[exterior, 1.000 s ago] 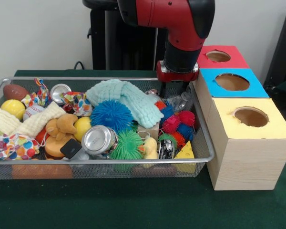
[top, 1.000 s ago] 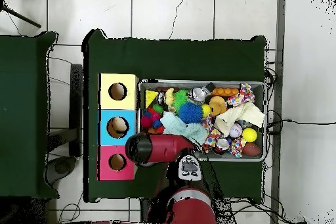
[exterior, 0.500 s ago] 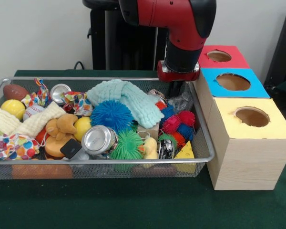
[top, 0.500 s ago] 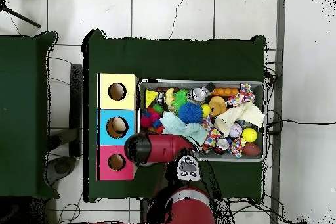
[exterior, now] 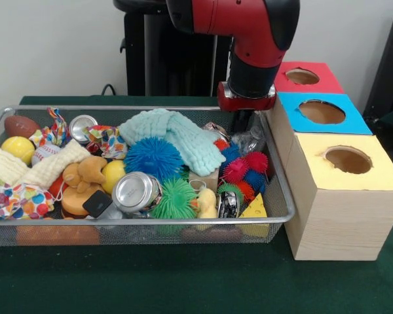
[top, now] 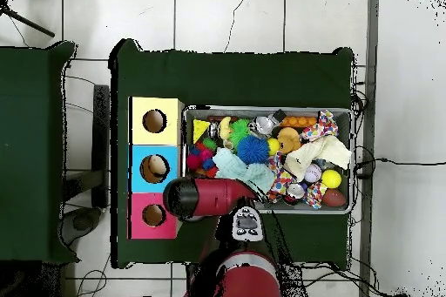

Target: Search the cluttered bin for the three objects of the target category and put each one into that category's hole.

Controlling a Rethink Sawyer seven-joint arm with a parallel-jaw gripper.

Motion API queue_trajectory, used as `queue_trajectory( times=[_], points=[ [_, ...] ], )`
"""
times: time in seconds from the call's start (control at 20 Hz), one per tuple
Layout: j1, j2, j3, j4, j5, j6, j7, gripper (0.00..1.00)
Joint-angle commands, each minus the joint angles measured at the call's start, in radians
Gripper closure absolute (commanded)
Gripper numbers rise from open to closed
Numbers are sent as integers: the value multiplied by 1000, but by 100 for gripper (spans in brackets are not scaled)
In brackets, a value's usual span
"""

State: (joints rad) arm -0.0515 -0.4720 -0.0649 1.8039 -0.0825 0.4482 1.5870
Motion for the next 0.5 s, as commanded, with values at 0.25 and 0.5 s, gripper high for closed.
queue_trajectory(
  times=[0.25, 0.5],
  points=[
    [70, -119, 34, 11, 70, 107, 206, 100],
    [73, -131, 28, 5, 72, 146, 191, 100]
  ],
)
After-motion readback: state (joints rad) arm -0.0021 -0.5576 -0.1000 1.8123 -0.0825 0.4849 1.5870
